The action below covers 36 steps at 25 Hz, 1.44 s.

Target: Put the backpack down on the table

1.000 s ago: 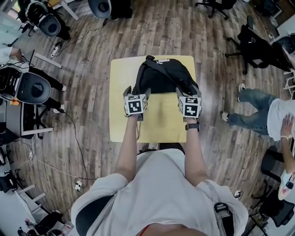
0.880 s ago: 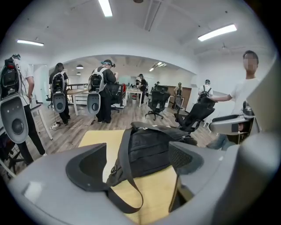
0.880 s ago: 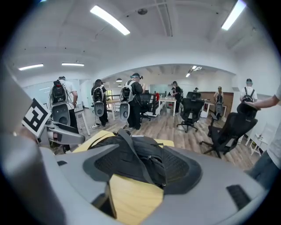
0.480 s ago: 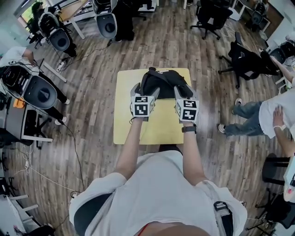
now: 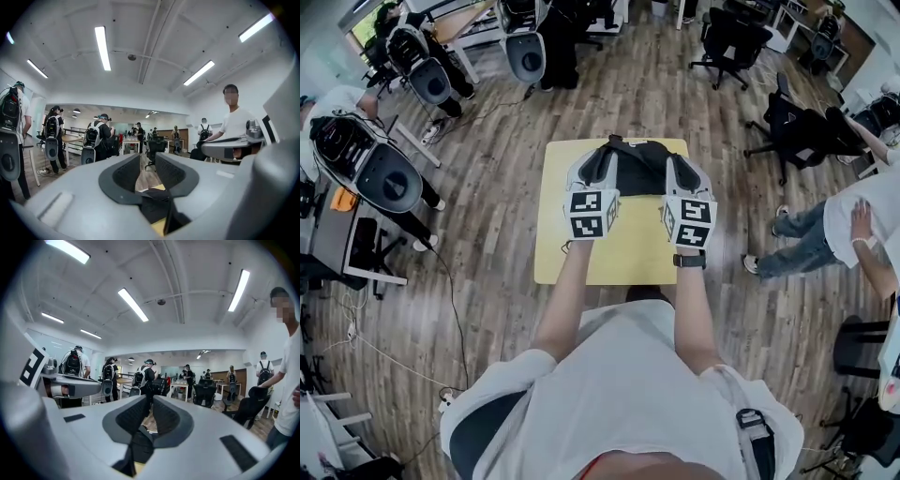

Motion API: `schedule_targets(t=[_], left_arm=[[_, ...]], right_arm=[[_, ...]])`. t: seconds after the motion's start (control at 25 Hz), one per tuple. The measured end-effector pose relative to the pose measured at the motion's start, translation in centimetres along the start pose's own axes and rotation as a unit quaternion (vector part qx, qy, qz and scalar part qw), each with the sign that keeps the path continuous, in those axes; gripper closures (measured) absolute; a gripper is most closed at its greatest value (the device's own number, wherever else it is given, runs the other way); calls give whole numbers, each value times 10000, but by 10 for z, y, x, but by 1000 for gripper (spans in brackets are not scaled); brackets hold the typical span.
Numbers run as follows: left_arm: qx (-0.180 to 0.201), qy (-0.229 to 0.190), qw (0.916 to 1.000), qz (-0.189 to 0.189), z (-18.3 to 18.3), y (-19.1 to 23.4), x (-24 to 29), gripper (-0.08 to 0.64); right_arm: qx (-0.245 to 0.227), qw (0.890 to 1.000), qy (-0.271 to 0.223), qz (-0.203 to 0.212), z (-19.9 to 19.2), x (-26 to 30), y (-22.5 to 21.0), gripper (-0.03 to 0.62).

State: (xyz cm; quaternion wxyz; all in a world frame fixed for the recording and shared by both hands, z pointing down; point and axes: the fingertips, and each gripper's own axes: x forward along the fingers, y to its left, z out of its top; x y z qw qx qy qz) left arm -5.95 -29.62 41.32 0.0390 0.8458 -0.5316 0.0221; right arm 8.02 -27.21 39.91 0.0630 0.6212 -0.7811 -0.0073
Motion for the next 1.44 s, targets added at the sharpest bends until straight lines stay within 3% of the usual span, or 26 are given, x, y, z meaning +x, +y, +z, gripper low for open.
schedule_targets(t=[0.28, 0.52, 0.76, 1.44], left_arm=[[121, -470, 9988, 106, 29, -8, -22, 519], [-132, -574, 9983, 10, 30, -13, -33, 549], [192, -787, 9967, 72, 39, -20, -31, 549], [117, -364, 9993, 26, 9, -18, 17, 549]], right_arm=[[-114, 9995, -282, -16, 27, -21, 7, 562], [-212, 9989, -397, 125, 27, -30, 15, 580], [-227, 9988, -432, 92, 31, -29, 9, 580], [-223, 9995, -216, 79, 9, 10, -14, 580]])
